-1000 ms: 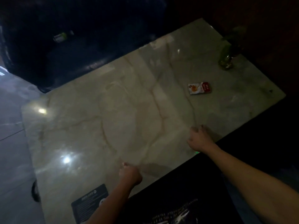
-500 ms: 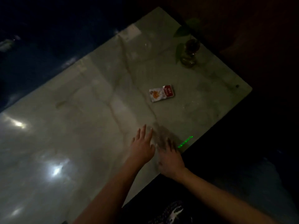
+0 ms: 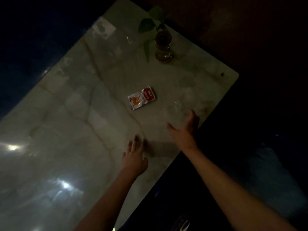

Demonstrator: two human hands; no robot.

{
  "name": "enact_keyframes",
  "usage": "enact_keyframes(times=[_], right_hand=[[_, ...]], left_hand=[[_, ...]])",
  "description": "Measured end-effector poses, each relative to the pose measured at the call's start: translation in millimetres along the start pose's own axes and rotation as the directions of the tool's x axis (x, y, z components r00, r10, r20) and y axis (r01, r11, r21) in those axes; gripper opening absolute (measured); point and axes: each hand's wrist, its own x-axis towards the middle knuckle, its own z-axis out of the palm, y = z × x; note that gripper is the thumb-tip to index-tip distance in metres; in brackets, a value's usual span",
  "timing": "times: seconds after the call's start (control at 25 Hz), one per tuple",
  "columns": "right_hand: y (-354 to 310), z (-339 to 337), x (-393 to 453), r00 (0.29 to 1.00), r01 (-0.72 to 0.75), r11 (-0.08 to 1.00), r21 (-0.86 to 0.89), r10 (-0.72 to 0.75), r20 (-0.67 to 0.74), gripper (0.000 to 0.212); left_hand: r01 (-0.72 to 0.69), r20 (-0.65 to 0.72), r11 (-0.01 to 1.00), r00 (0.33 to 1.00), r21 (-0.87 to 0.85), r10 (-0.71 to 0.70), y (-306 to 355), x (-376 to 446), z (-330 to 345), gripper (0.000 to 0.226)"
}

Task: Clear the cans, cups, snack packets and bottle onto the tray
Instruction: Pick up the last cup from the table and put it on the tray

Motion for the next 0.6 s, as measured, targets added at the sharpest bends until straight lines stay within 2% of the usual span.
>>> enact_keyframes(times=[0.08, 0.2, 0.28, 0.36, 0.48, 0.6], right_hand=[[-14.2, 2.8, 26.2, 0.994, -0.032, 0.999, 0.008, 0.031, 0.102, 0.121], [-18.9, 13.0, 49.5, 0.98, 0.027, 1.0, -0.001, -0.026, 0.198, 0.123], [-16.3, 17.7, 54.7, 0.974, 0.072, 0.997, 0.016, -0.074, 0.214, 0.114], [-11.3, 22.7, 57.9, 0.974, 0.09, 0.995, 0.053, -0.099, 0.205, 0.096], [-7.4, 26.5, 52.4, 0.966, 0.019, 0.985, 0.173, -0.063, 0.252, 0.078], [-4.3, 29.8, 36.1, 0.959, -0.094, 0.949, 0.299, 0.006, 0.282, 0.076]], left_hand=[[0.006, 0.012, 1.0, 1.0, -0.001, -0.006, 1.6, -0.5, -2.9, 0.08], [0.009, 0.037, 1.0, 0.999, -0.005, -0.009, 4.9, 0.2, -7.5, 0.082], [0.006, 0.051, 1.0, 0.999, -0.004, -0.006, 5.4, 0.7, -10.6, 0.083], [0.002, 0.062, 1.0, 0.998, -0.008, -0.002, 4.3, 0.7, -12.6, 0.083], [-0.001, 0.065, 1.0, 0.998, -0.015, 0.002, 5.1, 0.0, -11.9, 0.083], [0.01, 0.061, 1.0, 0.998, -0.02, -0.008, 6.3, -1.2, -13.5, 0.083]])
